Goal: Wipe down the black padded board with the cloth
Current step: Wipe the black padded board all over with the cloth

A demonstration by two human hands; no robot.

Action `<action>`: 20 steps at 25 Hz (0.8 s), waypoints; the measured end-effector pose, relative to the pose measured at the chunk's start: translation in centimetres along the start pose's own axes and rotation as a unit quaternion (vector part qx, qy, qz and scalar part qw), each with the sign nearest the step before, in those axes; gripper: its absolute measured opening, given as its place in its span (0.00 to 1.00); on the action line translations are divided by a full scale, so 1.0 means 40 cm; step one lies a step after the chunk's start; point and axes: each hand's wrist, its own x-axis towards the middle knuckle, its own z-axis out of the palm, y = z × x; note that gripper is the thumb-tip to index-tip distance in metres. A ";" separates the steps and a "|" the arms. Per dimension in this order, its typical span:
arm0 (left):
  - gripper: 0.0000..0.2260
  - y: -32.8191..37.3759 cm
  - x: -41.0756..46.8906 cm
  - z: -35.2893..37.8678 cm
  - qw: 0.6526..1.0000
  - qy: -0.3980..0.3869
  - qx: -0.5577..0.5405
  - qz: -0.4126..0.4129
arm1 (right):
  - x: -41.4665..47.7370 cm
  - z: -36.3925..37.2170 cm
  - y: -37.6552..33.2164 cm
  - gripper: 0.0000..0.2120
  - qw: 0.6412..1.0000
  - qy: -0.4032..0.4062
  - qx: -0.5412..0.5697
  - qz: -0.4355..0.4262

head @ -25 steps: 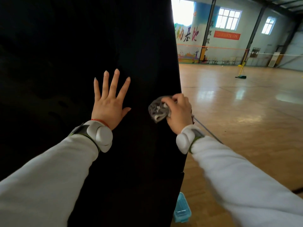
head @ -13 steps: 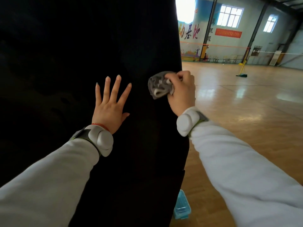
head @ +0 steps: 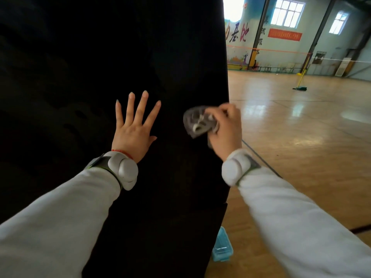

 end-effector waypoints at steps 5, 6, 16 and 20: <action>0.45 -0.012 -0.035 0.015 1.000 -0.007 -0.004 0.003 | 0.004 0.058 -0.016 0.21 0.999 0.027 -0.039 -0.009; 0.45 -0.012 -0.049 0.023 1.000 -0.011 -0.004 0.008 | -0.041 0.078 0.000 0.20 0.999 0.004 -0.046 -0.013; 0.47 -0.009 -0.074 0.048 1.000 -0.015 -0.003 0.005 | -0.090 0.053 0.009 0.18 0.999 -0.022 -0.004 0.028; 0.45 -0.010 -0.075 0.054 1.000 -0.006 -0.008 0.002 | -0.042 0.080 -0.011 0.18 1.000 0.018 -0.020 0.011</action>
